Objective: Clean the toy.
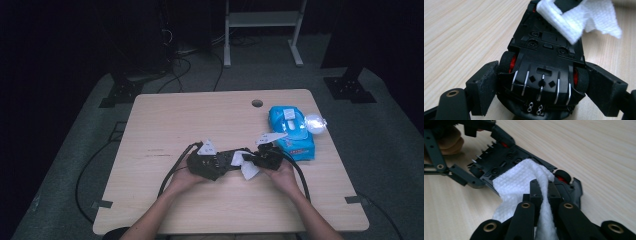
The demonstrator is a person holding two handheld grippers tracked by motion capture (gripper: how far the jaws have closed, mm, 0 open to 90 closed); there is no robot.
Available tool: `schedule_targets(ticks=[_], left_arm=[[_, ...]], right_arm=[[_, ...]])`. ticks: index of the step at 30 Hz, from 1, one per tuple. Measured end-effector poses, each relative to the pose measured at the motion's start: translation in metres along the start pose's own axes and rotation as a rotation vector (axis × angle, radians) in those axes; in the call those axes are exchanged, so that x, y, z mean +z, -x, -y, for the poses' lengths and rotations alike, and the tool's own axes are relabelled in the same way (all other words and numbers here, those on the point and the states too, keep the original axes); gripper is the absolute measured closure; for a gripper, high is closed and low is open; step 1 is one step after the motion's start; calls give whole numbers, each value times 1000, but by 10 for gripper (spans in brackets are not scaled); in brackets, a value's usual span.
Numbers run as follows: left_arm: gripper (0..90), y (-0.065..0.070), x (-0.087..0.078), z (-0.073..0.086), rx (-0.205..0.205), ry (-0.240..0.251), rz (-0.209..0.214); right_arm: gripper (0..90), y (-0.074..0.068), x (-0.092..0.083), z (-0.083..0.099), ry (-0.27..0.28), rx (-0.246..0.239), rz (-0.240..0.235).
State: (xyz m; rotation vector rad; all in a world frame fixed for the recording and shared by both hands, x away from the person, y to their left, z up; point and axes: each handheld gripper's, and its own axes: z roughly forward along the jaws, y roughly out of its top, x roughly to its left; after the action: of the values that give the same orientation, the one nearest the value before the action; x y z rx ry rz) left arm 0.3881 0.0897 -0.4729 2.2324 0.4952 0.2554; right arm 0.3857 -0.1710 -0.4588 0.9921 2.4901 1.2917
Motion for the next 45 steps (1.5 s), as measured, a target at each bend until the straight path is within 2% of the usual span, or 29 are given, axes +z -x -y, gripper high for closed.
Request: schedule_targets(ticks=[2,4,5,10,14,16,19,21,24,27,30,32,35,38,40,42,45], left_arm=[[174,2,1,0,8,-6,-11],[201,5,1,-1,38,-18,-27],[205,5,1,-1,38,-20,-25],[216,8,0,-3,38,-3,13],[219,13,1,-5,50,13,44],[220,14,0,-5,67,7,43],[221,14,0,-4,50,17,48],[221,14,0,-4,49,15,47],[221,16,-1,-5,64,8,38],[222,16,-1,-5,63,6,40],[223,16,-1,-5,59,8,42],[223,16,-1,-4,50,10,45],[223,16,-1,-5,57,8,45],[223,16,-2,-4,57,7,45],[224,17,-2,-5,66,5,41],[224,17,-2,-5,68,4,40],[224,17,-3,-5,71,0,43]], right_arm=[[860,-3,1,0,4,-7,5],[860,-4,2,-1,3,-6,-10],[861,-5,3,-1,5,-12,-12],[861,-14,3,-4,-3,-30,-24],[861,-28,7,-8,14,-49,-59],[861,-35,10,-10,21,-61,-78],[861,-39,10,-12,17,-80,-75],[861,-35,9,-10,7,-78,-55],[861,-31,7,-8,8,-53,-51],[861,-38,10,-9,24,-45,-81],[861,-48,14,-13,41,-69,-110],[861,-52,16,-15,35,-95,-101],[861,-47,13,-13,33,-85,-88],[861,-36,8,-9,12,-71,-43],[861,-29,5,-5,11,-43,-36],[861,-30,6,-5,16,-37,-42],[860,-39,10,-8,32,-61,-73]])
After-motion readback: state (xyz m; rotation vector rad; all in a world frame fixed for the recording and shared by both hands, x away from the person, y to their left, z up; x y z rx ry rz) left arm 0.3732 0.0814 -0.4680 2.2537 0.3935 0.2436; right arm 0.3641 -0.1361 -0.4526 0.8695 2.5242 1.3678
